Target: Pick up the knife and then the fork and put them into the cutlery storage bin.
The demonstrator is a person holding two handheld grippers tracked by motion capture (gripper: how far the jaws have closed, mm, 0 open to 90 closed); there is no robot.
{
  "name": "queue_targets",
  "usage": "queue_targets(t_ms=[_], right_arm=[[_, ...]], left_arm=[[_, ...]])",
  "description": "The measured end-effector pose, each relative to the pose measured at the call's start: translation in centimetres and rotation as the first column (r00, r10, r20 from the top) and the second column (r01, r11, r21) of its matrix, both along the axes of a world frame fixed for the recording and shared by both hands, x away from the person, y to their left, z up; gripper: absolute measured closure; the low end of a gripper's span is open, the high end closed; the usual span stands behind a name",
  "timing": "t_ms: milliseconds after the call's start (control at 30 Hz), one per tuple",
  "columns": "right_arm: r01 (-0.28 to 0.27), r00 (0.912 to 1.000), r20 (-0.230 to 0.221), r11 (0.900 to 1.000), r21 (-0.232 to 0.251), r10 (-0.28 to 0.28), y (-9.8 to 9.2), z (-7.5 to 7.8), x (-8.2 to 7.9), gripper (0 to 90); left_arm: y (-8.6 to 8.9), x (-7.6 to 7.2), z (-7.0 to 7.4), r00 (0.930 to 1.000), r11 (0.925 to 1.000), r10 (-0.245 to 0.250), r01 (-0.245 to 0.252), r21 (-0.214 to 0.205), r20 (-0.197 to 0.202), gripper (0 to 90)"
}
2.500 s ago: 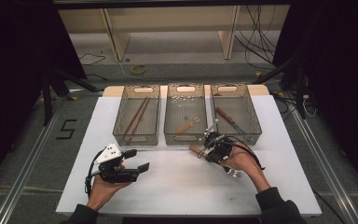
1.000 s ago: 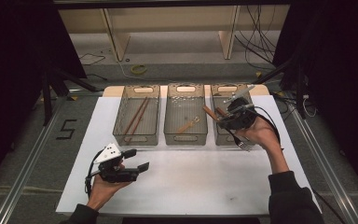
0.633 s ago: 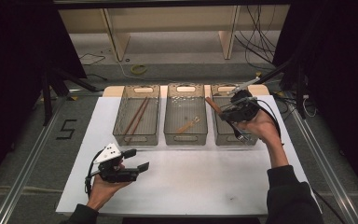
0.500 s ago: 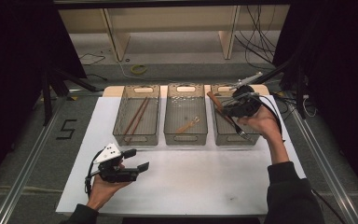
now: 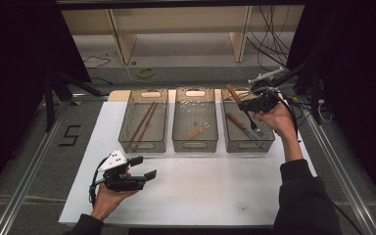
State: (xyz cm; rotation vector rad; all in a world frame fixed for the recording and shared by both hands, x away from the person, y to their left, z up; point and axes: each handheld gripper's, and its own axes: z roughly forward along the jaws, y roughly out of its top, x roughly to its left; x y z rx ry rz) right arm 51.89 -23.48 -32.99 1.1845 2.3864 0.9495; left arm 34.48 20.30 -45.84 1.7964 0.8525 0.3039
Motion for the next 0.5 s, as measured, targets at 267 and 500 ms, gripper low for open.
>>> queue_targets(t_ms=[267,500], right_arm=[[0.074,0.9973,-0.003,0.9971,0.020,-0.073,-1.1,-0.7,1.5,77.6],[0.114,0.9934,-0.008,0.9932,0.021,-0.114,-1.7,-1.4,2.5,77.6]], left_arm=[[0.0,0.0,0.0,1.0000,1.0000,-0.001,0.001,0.000,0.000,21.2],[0.0,0.0,0.0,1.0000,1.0000,-0.001,0.001,-0.001,0.000,21.2]])
